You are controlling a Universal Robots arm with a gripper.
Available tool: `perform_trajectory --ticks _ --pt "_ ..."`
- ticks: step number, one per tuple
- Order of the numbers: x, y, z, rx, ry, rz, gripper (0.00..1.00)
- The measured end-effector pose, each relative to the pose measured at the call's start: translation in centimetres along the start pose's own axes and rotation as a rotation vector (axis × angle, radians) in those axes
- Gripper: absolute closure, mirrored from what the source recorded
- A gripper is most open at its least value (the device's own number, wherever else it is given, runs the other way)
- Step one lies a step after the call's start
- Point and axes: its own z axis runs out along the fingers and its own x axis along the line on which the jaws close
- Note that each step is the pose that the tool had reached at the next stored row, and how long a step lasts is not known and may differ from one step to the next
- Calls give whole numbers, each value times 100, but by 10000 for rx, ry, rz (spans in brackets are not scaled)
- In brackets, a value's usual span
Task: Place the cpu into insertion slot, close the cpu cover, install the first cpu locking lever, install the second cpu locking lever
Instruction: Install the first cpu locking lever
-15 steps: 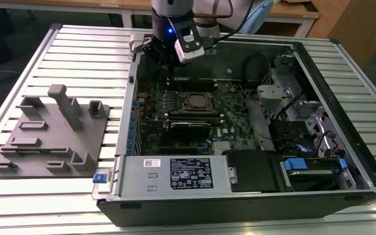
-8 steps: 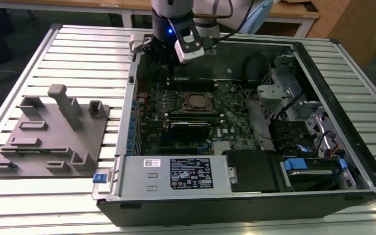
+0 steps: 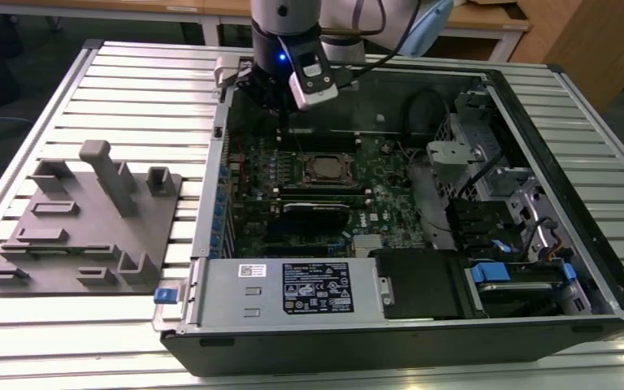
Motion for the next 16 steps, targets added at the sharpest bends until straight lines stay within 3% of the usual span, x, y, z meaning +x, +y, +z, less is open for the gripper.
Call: perform_trajectory --ticks 3,7,9,12,16 --pt "1 -5 16 -11 2 3 89" --pt "0 -14 36 -129 12 2 89" --pt "0 -14 37 -128 14 3 89" --pt "1 -18 45 -281 28 4 89" --pt "2 -18 47 -293 29 5 89"
